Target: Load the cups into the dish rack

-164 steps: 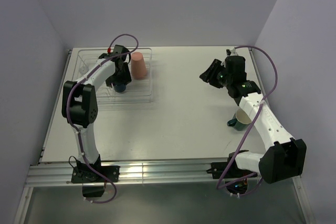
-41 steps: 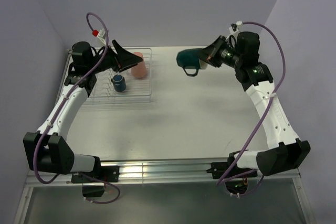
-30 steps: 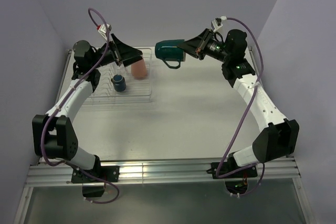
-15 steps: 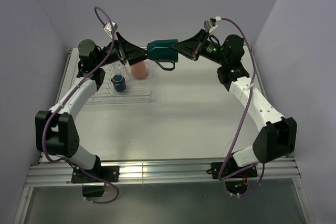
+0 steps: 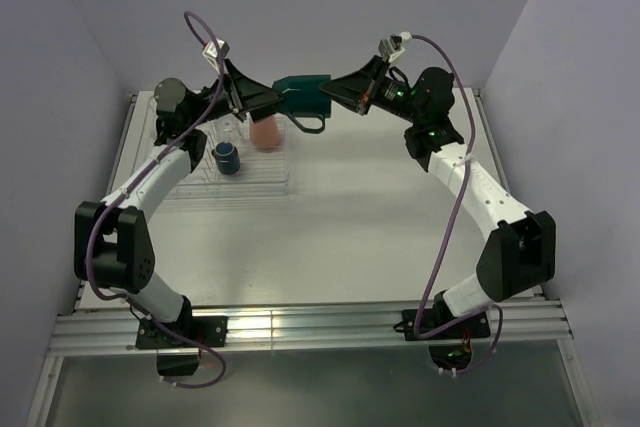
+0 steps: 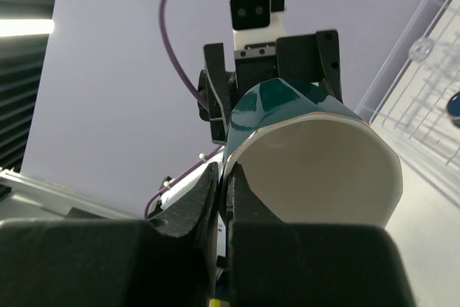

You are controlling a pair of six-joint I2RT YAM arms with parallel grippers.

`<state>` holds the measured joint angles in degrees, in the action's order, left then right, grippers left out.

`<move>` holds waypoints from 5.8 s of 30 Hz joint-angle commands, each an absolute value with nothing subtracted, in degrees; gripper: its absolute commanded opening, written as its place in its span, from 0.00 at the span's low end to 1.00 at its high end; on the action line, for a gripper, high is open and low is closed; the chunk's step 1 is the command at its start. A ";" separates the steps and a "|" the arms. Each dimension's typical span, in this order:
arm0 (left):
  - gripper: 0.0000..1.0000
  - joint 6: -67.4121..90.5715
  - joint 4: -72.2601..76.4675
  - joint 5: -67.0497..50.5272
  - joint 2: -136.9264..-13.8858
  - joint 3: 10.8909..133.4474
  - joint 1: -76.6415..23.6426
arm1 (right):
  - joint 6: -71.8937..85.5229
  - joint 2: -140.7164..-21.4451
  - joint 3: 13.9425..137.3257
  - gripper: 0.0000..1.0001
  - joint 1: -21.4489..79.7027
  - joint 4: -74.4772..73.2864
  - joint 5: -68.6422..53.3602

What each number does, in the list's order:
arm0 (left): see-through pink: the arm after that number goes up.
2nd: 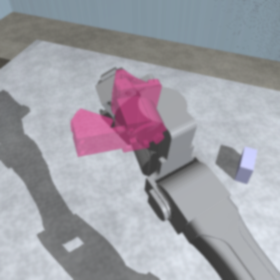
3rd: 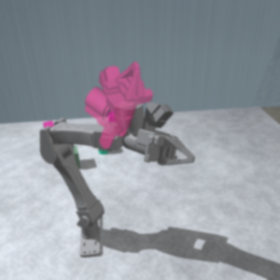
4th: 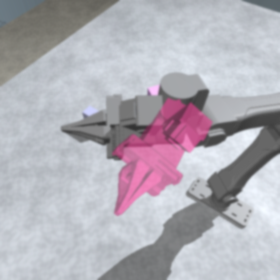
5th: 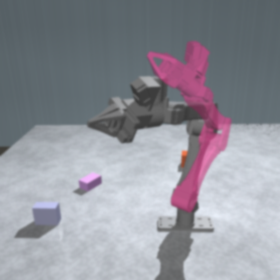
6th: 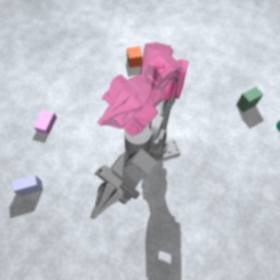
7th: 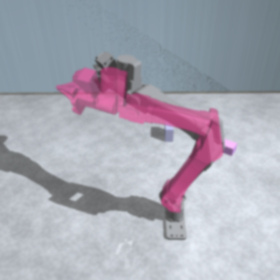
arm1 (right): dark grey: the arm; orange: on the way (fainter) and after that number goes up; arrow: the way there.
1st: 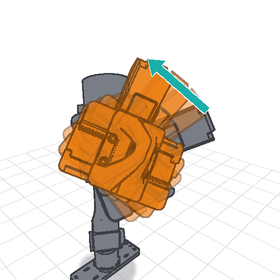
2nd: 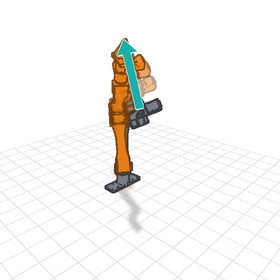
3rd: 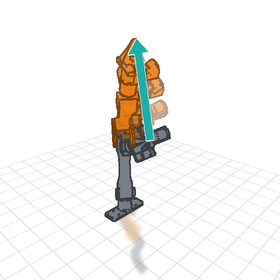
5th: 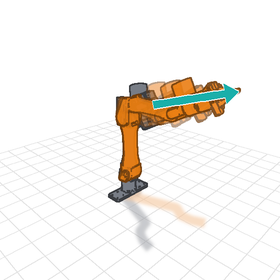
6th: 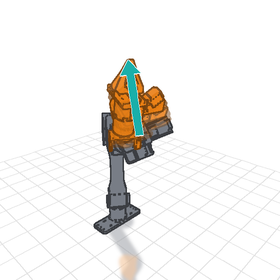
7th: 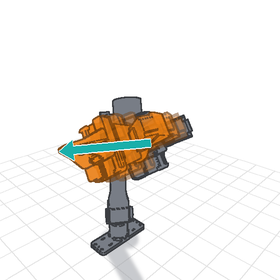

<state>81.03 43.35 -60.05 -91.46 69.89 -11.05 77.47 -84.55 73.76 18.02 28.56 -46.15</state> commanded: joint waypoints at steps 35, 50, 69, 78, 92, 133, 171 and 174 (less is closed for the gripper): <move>0.00 62.75 17.93 -57.92 -86.66 75.76 -13.62 | 64.26 -86.13 75.94 0.13 23.91 21.63 -37.18; 0.00 61.88 13.98 -57.83 -83.41 76.55 -9.23 | 60.82 -86.13 75.15 0.38 23.91 16.26 -32.61; 0.00 32.54 -31.80 -33.25 -84.99 93.07 -6.77 | 48.43 -81.74 75.50 0.39 23.91 -5.62 -14.34; 0.00 26.99 -37.44 -19.44 -87.97 94.22 -9.39 | 45.62 -78.93 73.13 0.39 23.91 -7.29 -11.16; 0.00 25.58 -41.30 -0.89 -99.14 102.03 -16.70 | 42.80 -76.29 69.09 0.39 23.91 -6.94 -10.72; 0.00 26.89 -39.46 11.78 -112.06 100.37 -22.41 | 40.87 -75.23 63.55 0.38 23.82 -3.08 -14.59; 0.71 26.63 -40.96 13.88 -115.22 99.67 -23.55 | 41.04 -75.76 62.58 0.38 23.82 -2.90 -14.68; 0.73 26.46 -41.04 13.97 -115.57 99.93 -23.64 | 41.04 -75.76 62.58 0.39 23.82 -2.81 -14.68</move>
